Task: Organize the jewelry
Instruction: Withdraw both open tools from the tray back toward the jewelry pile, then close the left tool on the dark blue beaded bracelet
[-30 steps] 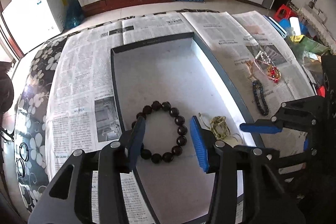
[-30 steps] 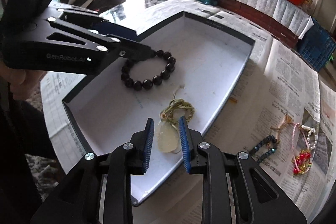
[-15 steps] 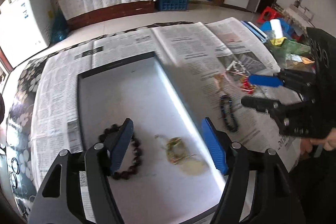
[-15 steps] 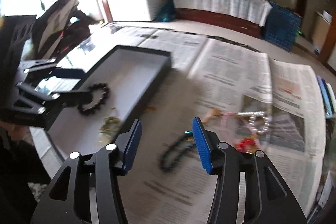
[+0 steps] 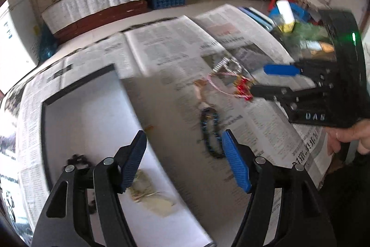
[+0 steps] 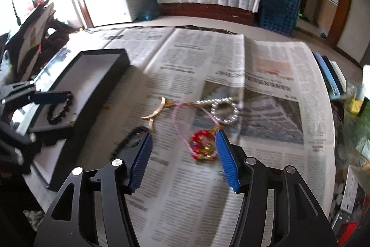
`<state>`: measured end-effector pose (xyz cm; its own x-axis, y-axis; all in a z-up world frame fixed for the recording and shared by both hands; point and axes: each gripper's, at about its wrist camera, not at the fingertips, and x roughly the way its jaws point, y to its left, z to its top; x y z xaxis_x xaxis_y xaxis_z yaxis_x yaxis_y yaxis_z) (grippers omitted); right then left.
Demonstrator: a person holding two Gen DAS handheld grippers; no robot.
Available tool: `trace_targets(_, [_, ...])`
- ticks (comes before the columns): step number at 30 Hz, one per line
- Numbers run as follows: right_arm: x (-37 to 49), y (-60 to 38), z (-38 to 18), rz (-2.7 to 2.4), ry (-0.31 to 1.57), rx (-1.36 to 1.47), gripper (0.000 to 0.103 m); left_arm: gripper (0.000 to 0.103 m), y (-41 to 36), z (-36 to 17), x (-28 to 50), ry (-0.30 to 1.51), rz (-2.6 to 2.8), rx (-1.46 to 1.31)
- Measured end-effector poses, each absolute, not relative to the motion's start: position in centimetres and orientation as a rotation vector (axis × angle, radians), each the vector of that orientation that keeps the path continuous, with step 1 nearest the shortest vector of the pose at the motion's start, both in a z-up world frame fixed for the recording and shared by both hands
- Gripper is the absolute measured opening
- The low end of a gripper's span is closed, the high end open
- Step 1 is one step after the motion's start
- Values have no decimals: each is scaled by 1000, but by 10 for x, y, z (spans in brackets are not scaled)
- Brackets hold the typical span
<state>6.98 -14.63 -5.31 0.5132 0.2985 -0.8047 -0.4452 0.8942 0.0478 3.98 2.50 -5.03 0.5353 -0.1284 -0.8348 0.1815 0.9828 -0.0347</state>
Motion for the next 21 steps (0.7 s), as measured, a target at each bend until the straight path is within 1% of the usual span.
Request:
trace_targets(3, [73, -157, -56, 431, 945, -157, 60, 66, 5, -63, 47, 1016, -200, 83])
trace_targets(8, [74, -163, -61, 427, 963, -155, 60, 57, -15, -83, 61, 1072, -210, 84])
trace_targets(11, [74, -163, -65, 426, 975, -169, 60, 44, -22, -89, 66, 1083, -209, 80])
trace_targets(12, [75, -163, -66, 426, 979, -172, 60, 36, -25, -91, 68, 1089, -216, 83])
trace_targets(13, [75, -164, -67, 427, 985, -170, 60, 32, -28, -92, 69, 1094, -226, 88])
trace_targets(15, [76, -165, -69, 426, 994, -165, 60, 29, -32, -96, 71, 1101, -239, 98])
trace_targets(21, [77, -163, -69, 434, 996, -159, 60, 29, -27, -108, 77, 1124, -200, 86])
